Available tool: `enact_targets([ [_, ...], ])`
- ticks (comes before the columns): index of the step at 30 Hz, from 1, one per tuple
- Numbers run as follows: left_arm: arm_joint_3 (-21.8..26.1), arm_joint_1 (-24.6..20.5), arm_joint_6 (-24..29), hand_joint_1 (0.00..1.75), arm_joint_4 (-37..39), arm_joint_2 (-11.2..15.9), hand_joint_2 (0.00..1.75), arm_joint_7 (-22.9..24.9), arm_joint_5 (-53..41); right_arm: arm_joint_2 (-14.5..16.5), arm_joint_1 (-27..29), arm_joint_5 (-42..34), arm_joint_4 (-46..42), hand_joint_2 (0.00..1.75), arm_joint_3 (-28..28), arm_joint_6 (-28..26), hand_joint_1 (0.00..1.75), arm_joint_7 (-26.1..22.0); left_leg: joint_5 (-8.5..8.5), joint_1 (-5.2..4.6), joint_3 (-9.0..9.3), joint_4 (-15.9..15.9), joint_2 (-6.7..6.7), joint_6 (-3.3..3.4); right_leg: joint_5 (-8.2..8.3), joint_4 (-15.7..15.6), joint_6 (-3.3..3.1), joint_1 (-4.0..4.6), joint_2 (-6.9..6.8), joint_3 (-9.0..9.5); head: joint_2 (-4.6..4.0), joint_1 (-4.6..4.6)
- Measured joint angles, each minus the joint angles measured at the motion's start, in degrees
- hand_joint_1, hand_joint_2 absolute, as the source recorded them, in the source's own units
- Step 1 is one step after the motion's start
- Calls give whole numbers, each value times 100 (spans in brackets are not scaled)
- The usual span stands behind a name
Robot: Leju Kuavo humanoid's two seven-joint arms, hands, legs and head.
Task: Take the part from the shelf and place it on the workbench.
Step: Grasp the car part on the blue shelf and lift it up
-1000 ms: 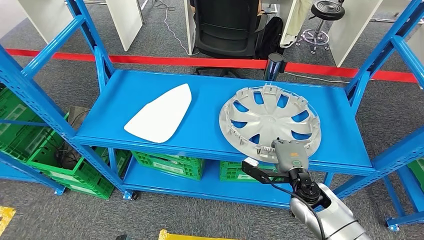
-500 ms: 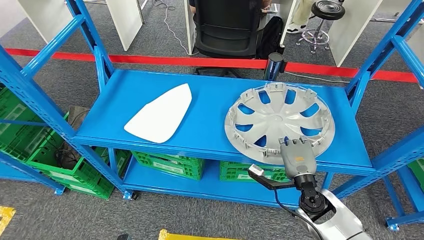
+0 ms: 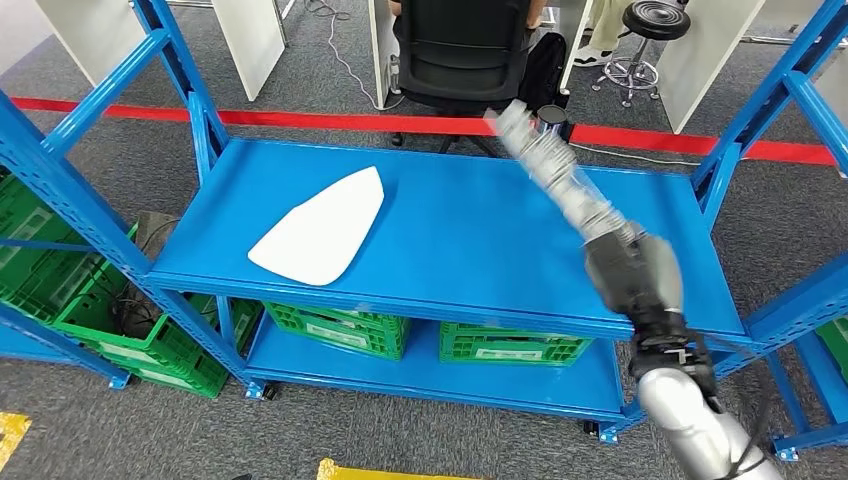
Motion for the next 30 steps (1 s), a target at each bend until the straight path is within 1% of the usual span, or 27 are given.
enact_targets([
  [2,0,0,1,0,1,0,0,-5,13,-10,5,-342,-257,175,-162,-46,175,-81,0,0,-1,0,0,0,0,0,0,0,-1,0,0,-1],
  [6,0,0,2,0,3,0,0,-5,24,-15,20,-529,-606,175,-396,-78,175,-149,0,0,-1,0,0,0,0,0,0,0,-1,0,0,0],
  [9,0,0,7,0,3,0,0,-13,33,-25,66,-904,-779,175,-521,-202,175,-279,0,0,-1,0,0,0,0,0,0,0,-1,0,0,1],
  [13,0,1,20,0,3,0,0,-45,44,-66,166,-1643,-1028,175,-714,-358,175,-524,0,0,-3,0,0,0,0,-1,0,0,0,-1,0,5],
  [17,0,1,44,0,5,2,0,-67,58,-82,325,-2615,-1287,175,-911,-422,175,-934,-1,0,-6,0,0,1,0,-2,0,0,0,-4,0,6],
  [22,0,1,62,0,6,2,0,-71,72,-96,414,-2946,-1517,175,-1079,-460,175,-1086,-1,0,-10,-1,0,1,-1,-2,1,0,-1,-6,0,4],
  [30,0,1,82,0,7,2,0,-85,110,-121,589,-3765,-1896,175,-1315,-520,175,-1540,-1,0,-12,0,0,1,-1,-3,1,0,-1,-8,0,2],
])
